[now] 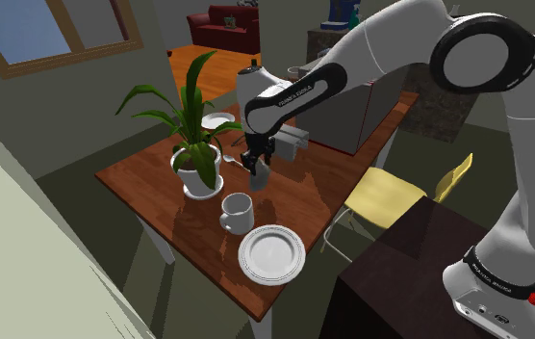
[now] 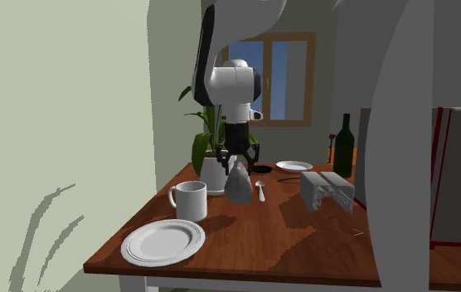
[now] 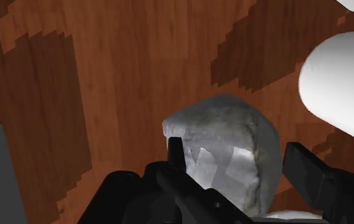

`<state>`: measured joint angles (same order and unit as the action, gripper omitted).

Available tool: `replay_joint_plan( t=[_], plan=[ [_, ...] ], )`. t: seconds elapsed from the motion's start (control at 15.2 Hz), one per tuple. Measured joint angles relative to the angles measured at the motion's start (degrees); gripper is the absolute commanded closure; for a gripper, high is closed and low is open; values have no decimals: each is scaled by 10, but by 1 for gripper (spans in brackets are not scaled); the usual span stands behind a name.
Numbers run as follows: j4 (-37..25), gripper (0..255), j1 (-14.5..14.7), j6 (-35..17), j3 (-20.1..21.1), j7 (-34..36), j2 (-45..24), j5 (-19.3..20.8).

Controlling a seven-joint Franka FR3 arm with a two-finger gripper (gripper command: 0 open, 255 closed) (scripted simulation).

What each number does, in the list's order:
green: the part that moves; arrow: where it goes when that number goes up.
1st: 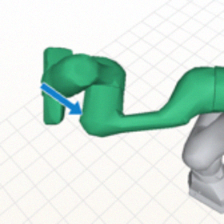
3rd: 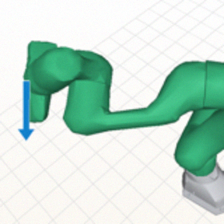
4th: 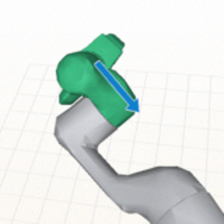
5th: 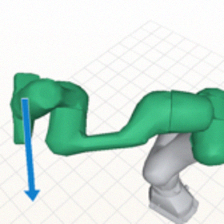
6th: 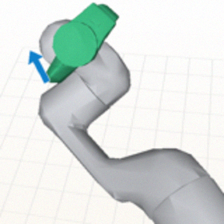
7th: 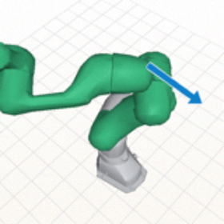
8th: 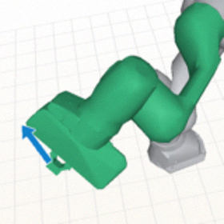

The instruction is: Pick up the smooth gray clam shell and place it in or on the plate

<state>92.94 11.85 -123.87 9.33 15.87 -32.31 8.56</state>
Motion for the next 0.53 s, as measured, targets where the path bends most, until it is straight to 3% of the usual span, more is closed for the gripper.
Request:
replay_joint_plan(
  t=[0.53],
  plan=[
    [139, 255, 49, -42, 26, 84, 94, -1]
  ],
)
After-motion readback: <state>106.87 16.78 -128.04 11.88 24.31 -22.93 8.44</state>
